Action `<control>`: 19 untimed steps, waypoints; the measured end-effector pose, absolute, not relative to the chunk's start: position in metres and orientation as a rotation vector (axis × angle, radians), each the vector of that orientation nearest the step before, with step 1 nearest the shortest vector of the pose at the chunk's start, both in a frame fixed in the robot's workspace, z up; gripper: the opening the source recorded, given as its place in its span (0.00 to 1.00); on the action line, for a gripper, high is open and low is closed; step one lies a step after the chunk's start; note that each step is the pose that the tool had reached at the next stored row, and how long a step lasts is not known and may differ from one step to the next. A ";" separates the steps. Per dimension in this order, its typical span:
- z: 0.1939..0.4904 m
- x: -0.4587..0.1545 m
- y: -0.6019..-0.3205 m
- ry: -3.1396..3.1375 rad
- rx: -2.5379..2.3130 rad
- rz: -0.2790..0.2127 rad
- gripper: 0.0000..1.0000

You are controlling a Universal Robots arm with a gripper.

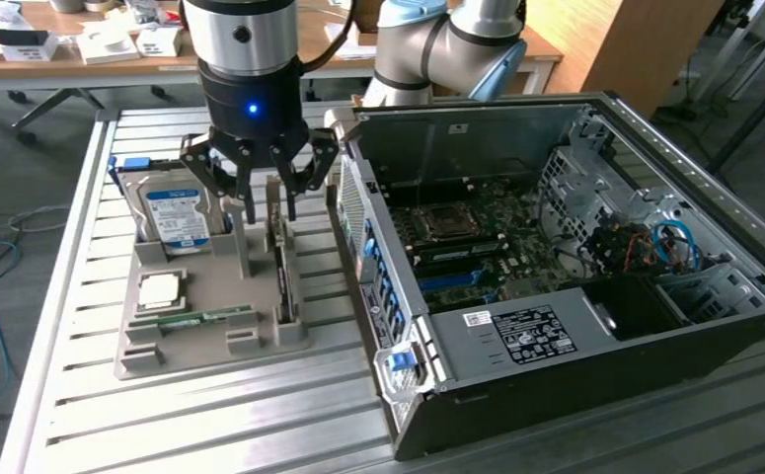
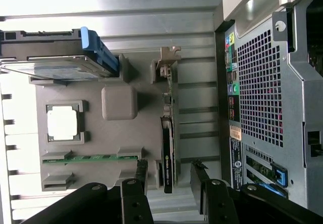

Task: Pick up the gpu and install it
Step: 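Pick up the gpu and move the gpu toward the slot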

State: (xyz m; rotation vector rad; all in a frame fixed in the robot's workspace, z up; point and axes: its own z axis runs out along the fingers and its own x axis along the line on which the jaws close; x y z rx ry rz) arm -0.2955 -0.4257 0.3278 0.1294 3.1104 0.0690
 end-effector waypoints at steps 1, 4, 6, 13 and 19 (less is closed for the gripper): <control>0.327 -0.295 -0.426 3.110 0.129 0.069 0.47; 0.325 -0.295 -0.426 3.111 0.129 0.069 0.47; 0.325 -0.296 -0.426 3.111 0.129 0.069 0.47; 0.322 -0.295 -0.426 3.110 0.129 0.069 0.47; 0.319 -0.296 -0.426 3.111 0.129 0.069 0.47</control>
